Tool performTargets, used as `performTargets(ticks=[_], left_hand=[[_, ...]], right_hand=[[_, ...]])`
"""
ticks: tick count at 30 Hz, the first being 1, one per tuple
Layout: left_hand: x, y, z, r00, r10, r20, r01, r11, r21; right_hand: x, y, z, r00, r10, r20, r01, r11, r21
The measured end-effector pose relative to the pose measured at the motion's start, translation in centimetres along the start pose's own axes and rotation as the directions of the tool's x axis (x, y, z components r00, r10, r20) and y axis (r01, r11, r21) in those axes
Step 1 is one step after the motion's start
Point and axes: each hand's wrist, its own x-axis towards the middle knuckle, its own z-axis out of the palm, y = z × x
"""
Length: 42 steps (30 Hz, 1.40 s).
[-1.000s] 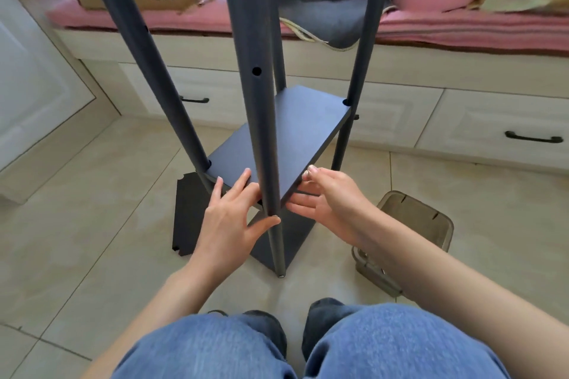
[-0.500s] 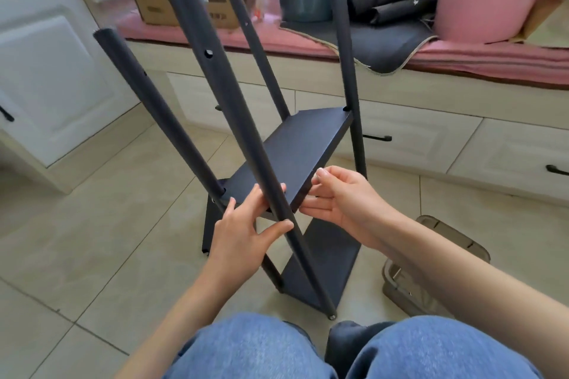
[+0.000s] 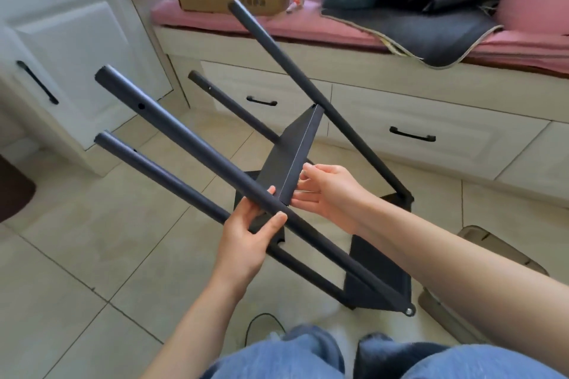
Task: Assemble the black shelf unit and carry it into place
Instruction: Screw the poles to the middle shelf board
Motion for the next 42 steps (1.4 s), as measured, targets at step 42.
performTargets(ticks=[42], left_hand=[[-2.5,-15.2,-2.0,0.900,-0.424,-0.104,0.348,0.840,-0.416]], right_hand=[[10.7,13.2,-0.4,0.915,0.267,0.302,-0.258,0.964,-0.072]])
